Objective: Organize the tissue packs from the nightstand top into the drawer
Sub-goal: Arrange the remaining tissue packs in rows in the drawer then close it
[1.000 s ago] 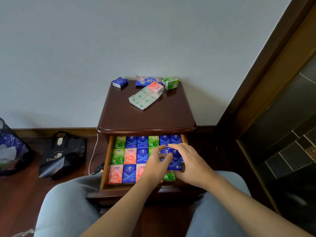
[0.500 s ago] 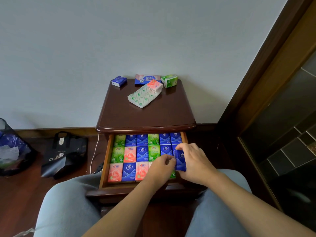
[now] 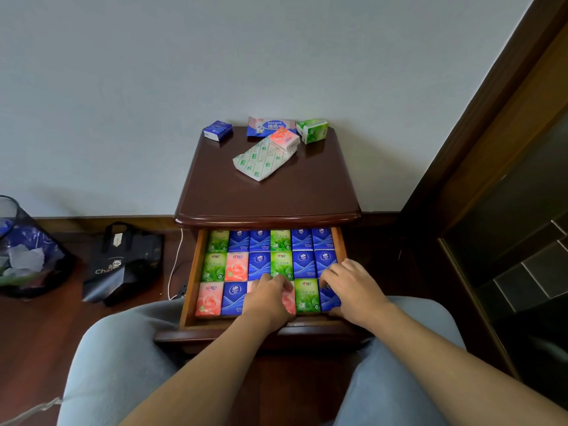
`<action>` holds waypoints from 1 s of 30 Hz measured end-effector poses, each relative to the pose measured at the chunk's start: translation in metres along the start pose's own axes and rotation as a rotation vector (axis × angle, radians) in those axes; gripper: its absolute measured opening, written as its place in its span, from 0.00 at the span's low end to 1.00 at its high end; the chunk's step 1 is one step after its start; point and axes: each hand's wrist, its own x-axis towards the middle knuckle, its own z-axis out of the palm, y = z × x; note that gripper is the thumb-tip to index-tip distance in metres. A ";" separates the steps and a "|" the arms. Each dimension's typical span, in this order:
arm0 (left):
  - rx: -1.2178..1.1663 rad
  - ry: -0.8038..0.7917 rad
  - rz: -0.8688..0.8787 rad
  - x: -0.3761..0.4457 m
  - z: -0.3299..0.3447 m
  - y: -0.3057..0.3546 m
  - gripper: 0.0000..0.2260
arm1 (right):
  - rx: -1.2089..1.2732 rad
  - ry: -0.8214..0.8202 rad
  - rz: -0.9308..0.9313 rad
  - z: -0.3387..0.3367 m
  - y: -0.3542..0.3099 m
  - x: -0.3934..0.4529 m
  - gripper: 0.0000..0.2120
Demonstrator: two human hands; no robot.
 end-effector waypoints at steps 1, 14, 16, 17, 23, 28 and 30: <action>0.015 0.002 -0.003 0.001 0.001 0.000 0.24 | -0.011 0.002 -0.007 0.000 0.000 0.001 0.28; 0.012 0.081 0.011 0.008 0.007 -0.010 0.20 | 0.156 -0.068 -0.032 0.007 -0.017 0.017 0.23; 0.010 0.083 0.012 0.009 0.007 -0.011 0.20 | 0.168 -0.070 -0.011 0.009 -0.017 0.017 0.23; 0.011 0.085 0.015 0.009 0.007 -0.010 0.20 | 0.174 -0.071 -0.003 0.010 -0.017 0.017 0.23; 0.069 0.029 0.034 0.009 0.000 -0.008 0.23 | 0.213 -0.089 0.031 -0.006 -0.019 0.021 0.17; 0.030 0.223 0.169 0.019 -0.042 0.007 0.11 | 0.363 0.260 0.055 -0.048 -0.015 0.046 0.11; -0.017 0.408 0.216 0.029 -0.065 0.015 0.07 | 0.446 0.413 0.090 -0.063 -0.009 0.063 0.06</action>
